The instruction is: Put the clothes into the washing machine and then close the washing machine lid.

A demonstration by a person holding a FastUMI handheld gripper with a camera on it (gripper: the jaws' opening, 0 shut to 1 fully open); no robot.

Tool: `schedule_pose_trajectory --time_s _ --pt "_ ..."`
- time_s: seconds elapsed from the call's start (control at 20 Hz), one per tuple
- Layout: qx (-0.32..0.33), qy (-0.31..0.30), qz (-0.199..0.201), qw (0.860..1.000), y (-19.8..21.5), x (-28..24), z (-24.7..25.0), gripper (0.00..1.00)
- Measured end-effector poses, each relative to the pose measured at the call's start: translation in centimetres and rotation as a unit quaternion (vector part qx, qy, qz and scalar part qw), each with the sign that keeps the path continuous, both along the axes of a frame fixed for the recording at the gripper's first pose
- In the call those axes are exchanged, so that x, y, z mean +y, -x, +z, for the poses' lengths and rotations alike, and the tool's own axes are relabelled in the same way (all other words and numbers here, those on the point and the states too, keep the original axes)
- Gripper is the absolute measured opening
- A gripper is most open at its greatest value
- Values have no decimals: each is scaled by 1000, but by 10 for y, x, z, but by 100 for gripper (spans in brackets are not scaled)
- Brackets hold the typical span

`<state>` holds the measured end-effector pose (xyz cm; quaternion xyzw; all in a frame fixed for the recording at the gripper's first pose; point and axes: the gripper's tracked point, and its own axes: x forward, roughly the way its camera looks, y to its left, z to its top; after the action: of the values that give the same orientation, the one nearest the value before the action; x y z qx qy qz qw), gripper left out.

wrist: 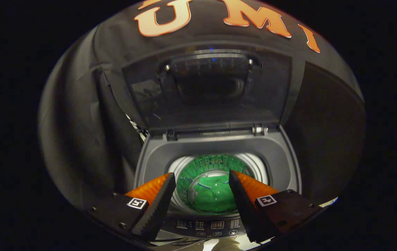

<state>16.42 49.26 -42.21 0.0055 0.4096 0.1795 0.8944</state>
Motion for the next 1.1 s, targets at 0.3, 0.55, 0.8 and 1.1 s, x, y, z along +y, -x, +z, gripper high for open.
schedule_pose_trajectory --time_s 0.3,0.55,0.8,1.1 --pt "-141 -25 7 990 -62 -4 108 98" --pt "-215 -35 -17 976 -122 -15 189 98" --pt "-214 -43 -44 975 -183 -20 199 98" --pt "-177 -13 -43 983 -236 -21 160 98"
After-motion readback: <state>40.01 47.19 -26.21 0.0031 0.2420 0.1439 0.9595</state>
